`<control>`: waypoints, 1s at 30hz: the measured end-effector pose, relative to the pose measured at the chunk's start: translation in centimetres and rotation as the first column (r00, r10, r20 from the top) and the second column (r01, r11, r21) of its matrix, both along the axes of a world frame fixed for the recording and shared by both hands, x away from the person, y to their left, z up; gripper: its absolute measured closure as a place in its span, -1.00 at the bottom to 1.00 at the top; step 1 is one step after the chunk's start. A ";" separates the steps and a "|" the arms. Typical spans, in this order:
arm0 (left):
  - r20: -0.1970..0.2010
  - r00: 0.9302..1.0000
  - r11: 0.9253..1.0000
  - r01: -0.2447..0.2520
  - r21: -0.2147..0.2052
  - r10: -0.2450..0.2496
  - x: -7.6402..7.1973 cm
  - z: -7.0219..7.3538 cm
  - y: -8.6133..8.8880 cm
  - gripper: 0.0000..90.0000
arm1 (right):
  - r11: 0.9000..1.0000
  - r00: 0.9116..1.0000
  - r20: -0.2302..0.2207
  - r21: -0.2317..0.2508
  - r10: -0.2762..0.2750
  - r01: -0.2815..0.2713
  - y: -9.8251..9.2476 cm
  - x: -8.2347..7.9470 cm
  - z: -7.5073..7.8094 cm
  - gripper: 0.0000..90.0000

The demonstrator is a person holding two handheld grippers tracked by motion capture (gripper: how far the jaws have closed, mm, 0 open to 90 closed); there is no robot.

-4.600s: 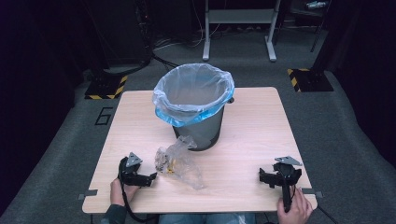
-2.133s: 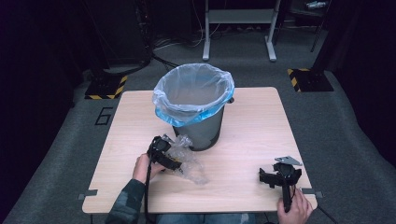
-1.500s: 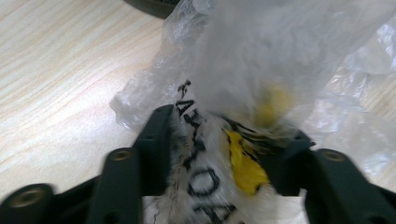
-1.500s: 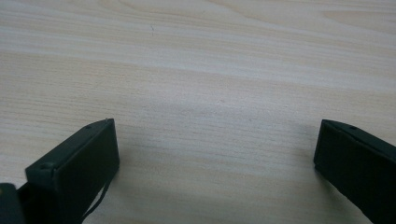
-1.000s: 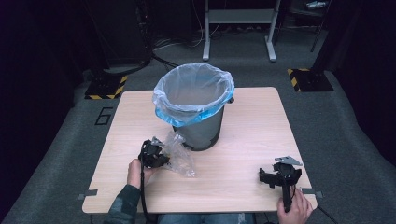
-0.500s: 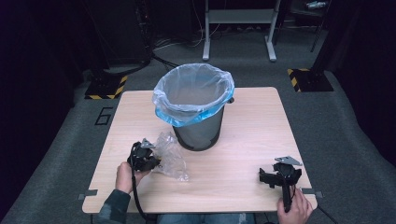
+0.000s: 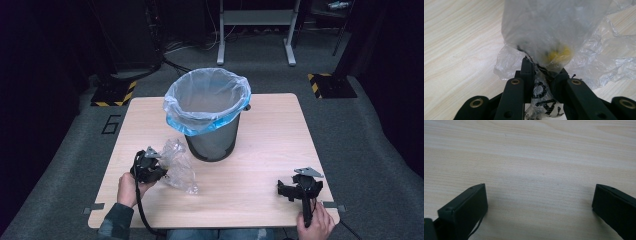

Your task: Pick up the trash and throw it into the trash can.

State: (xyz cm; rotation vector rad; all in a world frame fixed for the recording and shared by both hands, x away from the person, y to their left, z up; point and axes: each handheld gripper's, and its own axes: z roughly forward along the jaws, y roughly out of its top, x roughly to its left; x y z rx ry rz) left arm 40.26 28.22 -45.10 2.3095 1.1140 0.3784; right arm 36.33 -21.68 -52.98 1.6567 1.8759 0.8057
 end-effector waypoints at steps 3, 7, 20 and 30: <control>-0.003 1.000 1.000 0.011 0.007 -0.011 0.0 0.7 0.1 0.70 | 1.000 1.000 0.000 0.000 0.000 0.000 0.0 0.0 0.0 -1.00; -0.001 1.000 1.000 0.016 -0.004 -0.016 -0.1 1.4 0.3 0.70 | 1.000 1.000 0.000 0.000 0.000 0.000 0.0 0.0 0.0 -1.00; -0.014 0.999 0.998 0.047 -0.045 -0.048 -0.3 4.4 1.9 0.70 | 1.000 1.000 0.000 0.000 0.000 0.000 0.0 0.0 0.0 -1.00; 0.003 0.997 0.996 0.073 -0.053 -0.073 -0.5 6.4 2.6 0.70 | 1.000 1.000 0.000 0.000 0.000 0.000 0.0 0.0 0.0 -1.00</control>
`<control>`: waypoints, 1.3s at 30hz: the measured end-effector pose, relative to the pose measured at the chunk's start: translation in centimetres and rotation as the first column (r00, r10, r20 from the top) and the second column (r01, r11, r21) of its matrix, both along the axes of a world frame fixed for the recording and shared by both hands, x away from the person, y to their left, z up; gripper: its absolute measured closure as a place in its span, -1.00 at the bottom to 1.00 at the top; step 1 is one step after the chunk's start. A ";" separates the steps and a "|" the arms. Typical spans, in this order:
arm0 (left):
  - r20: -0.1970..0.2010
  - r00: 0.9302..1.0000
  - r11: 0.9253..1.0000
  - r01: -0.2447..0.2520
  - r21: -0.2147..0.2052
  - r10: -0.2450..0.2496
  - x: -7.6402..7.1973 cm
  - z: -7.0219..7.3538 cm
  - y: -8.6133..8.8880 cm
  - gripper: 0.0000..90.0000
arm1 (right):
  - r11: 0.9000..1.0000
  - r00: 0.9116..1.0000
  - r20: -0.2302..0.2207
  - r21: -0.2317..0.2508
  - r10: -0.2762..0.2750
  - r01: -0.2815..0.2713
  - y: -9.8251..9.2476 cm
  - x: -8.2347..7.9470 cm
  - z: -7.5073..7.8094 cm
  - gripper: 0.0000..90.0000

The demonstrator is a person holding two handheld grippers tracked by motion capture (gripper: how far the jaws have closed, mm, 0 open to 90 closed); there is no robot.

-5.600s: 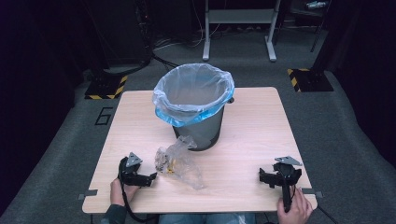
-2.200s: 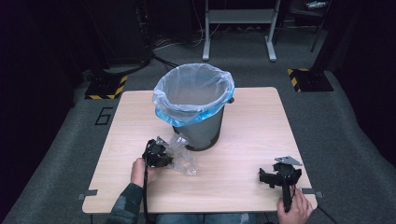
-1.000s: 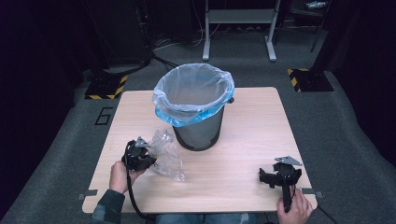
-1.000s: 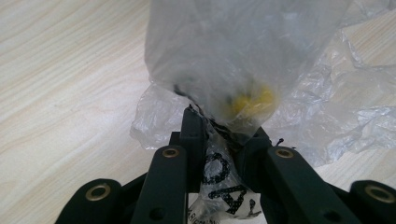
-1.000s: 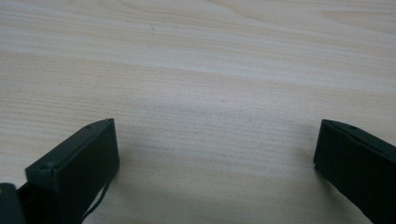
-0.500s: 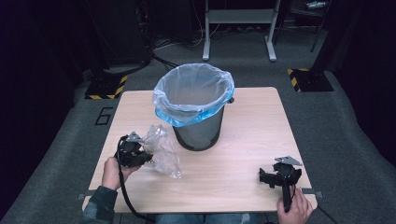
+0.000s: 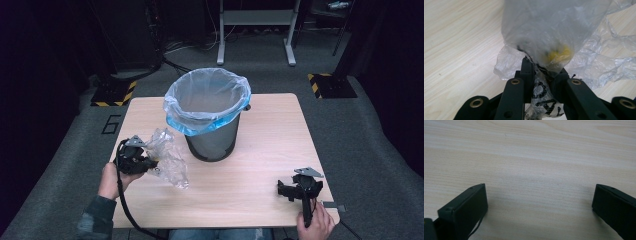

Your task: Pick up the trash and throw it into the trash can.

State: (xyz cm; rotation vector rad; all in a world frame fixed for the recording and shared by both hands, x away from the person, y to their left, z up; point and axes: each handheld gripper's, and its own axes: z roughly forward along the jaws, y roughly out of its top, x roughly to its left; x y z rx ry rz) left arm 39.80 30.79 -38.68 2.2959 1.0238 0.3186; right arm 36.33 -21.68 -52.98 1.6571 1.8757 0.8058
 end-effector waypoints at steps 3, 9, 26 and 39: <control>-0.002 1.000 1.000 0.012 0.008 -0.012 0.0 0.5 -0.1 0.70 | 1.000 1.000 0.000 0.000 0.000 0.000 0.0 0.0 0.0 -1.00; 0.017 1.000 1.000 0.022 0.021 -0.022 -0.1 2.1 -0.3 0.70 | 1.000 1.000 0.000 0.000 0.000 0.000 0.0 0.0 0.0 -1.00; 0.022 0.997 0.997 0.073 0.030 -0.073 0.4 6.8 -0.6 0.70 | 1.000 1.000 0.000 0.000 0.000 0.000 0.0 0.0 0.0 -1.00; 0.049 0.994 0.995 0.101 0.001 -0.101 1.6 11.0 -0.9 0.70 | 1.000 1.000 0.000 0.000 0.000 0.000 0.0 0.0 0.0 -1.00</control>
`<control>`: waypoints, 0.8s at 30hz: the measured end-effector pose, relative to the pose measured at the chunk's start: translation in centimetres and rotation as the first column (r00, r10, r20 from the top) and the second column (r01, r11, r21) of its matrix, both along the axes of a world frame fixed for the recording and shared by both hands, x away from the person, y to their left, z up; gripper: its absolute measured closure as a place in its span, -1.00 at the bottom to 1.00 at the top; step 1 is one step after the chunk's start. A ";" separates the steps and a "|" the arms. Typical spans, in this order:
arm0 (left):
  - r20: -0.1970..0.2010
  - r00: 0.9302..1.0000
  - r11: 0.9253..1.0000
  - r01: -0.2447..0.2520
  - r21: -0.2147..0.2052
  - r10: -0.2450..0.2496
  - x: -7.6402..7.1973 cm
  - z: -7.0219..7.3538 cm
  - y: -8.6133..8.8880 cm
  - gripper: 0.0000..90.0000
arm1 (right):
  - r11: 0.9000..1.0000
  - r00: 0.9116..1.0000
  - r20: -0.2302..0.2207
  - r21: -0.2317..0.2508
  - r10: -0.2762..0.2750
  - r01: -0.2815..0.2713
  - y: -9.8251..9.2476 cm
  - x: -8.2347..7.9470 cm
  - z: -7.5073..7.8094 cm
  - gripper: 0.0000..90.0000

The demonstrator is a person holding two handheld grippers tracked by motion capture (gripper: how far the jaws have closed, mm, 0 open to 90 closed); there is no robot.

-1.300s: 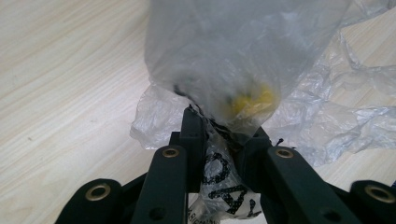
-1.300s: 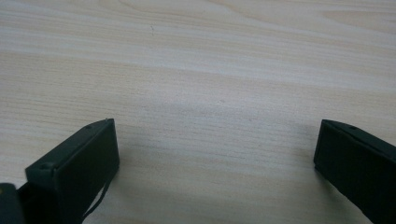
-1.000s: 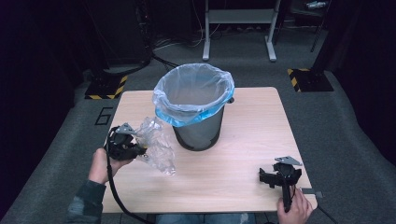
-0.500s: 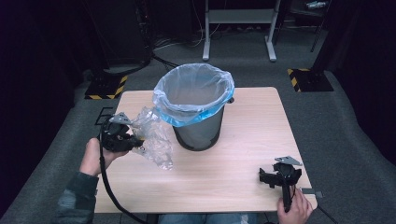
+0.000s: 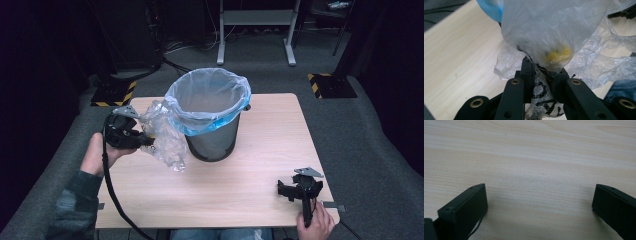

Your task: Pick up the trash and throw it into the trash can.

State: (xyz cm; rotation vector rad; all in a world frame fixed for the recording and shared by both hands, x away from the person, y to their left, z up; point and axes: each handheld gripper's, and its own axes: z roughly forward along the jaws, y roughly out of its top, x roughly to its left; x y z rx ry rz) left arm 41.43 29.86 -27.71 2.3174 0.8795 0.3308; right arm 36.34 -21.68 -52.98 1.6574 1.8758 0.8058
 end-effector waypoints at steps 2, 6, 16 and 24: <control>0.008 1.000 1.000 0.004 0.000 -0.004 0.2 0.7 -0.2 0.70 | 1.000 1.000 0.000 0.000 0.001 -0.001 0.0 0.0 0.0 -1.00; 0.019 1.000 1.000 0.012 0.000 -0.012 0.4 1.6 -0.5 0.71 | 1.000 1.000 0.000 0.000 0.000 0.000 0.0 0.0 0.0 -1.00; 0.050 0.998 0.999 0.040 -0.014 -0.039 2.5 5.1 -2.2 0.71 | 1.000 1.000 0.000 0.000 0.000 0.000 0.0 0.0 0.0 -1.00; 0.057 0.997 0.998 0.060 -0.004 -0.059 4.7 6.6 -4.2 0.70 | 1.000 1.000 0.000 -0.001 0.000 0.000 0.0 0.0 0.0 -1.00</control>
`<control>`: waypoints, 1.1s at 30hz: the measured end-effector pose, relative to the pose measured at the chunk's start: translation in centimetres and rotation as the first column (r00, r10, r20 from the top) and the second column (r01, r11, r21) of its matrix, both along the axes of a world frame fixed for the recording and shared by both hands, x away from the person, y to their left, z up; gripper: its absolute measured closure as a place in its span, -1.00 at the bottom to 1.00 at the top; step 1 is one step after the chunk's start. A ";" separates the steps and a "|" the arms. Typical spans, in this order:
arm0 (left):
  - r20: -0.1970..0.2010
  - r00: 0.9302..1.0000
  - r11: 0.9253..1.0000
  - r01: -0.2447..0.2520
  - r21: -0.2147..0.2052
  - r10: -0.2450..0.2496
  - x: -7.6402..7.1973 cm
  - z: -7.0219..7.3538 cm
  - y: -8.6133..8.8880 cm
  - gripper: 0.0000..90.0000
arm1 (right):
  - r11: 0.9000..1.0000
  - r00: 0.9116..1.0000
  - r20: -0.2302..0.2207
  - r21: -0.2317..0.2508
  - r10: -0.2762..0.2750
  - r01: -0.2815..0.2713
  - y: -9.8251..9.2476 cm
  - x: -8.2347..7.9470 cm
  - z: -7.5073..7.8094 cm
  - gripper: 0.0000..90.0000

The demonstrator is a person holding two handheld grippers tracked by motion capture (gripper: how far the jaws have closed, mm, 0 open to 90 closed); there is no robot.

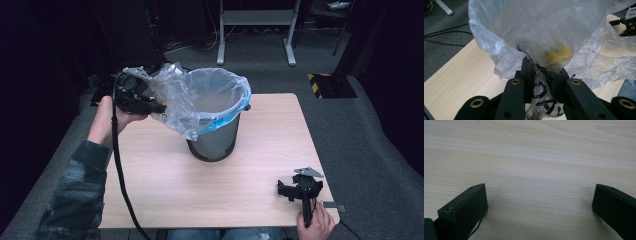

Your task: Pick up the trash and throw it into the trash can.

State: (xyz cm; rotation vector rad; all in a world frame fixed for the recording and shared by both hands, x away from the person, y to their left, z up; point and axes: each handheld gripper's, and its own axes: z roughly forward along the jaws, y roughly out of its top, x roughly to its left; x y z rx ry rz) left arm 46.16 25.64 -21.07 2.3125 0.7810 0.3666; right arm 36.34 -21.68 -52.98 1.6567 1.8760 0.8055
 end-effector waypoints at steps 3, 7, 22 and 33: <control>0.005 1.000 1.000 0.004 0.000 -0.004 0.8 0.3 -0.7 0.70 | 1.000 1.000 0.000 0.000 0.000 0.000 0.0 0.0 0.0 -1.00; 0.002 1.000 1.000 0.007 0.003 -0.007 1.9 0.5 -1.6 0.71 | 1.000 1.000 0.000 0.000 0.000 0.000 0.0 0.0 0.0 -1.00; -0.020 1.000 1.000 -0.011 0.008 0.011 6.0 0.1 -3.8 0.70 | 1.000 1.000 0.000 0.003 -0.002 0.002 0.0 0.0 0.0 -1.00; -0.058 0.998 0.999 -0.018 0.028 0.019 8.7 -1.0 -6.1 0.70 | 1.000 1.000 0.001 0.002 -0.002 0.002 0.0 0.0 0.0 -1.00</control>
